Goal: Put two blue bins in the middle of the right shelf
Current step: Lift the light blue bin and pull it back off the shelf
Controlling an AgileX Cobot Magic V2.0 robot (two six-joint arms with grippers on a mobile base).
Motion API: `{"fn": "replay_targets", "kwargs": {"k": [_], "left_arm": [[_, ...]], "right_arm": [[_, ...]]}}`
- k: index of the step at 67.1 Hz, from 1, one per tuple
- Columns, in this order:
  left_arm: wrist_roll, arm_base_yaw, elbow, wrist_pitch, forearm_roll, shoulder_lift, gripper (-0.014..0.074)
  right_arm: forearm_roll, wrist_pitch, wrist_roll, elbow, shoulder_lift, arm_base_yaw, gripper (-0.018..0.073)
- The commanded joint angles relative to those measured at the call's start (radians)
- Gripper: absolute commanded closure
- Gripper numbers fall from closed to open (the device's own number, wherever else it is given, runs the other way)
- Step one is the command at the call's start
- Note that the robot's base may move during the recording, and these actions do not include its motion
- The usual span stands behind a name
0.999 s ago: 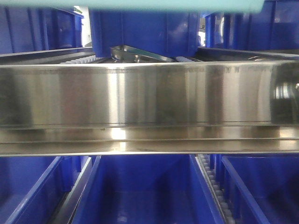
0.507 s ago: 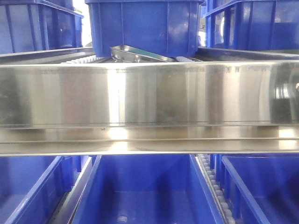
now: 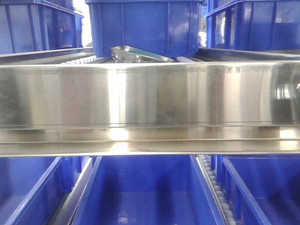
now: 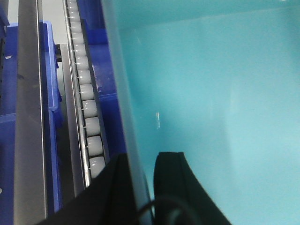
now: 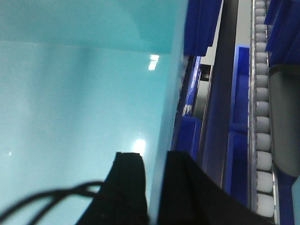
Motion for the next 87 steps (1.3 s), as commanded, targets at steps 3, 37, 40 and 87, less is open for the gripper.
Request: {"fn": "replay_targets", "kwargs": {"k": [3, 37, 40, 87], "left_arm": [[0.016, -0.006, -0.012, -0.035, -0.021, -0.017, 0.0708], [0.016, -0.006, -0.012, -0.313, -0.003, -0.017, 0.0708], [0.016, -0.006, -0.012, -0.311, -0.003, -0.017, 0.0708], [0.016, -0.006, -0.012, -0.311, -0.003, -0.017, 0.0708]], "right_arm": [[-0.022, -0.077, -0.022, -0.011, -0.012, -0.003, 0.0712], [-0.022, -0.221, -0.022, -0.011, -0.011, -0.003, 0.0712], [-0.022, -0.221, -0.022, -0.011, -0.011, -0.003, 0.0712], [-0.022, -0.221, -0.022, -0.011, -0.011, -0.003, 0.0712]]}}
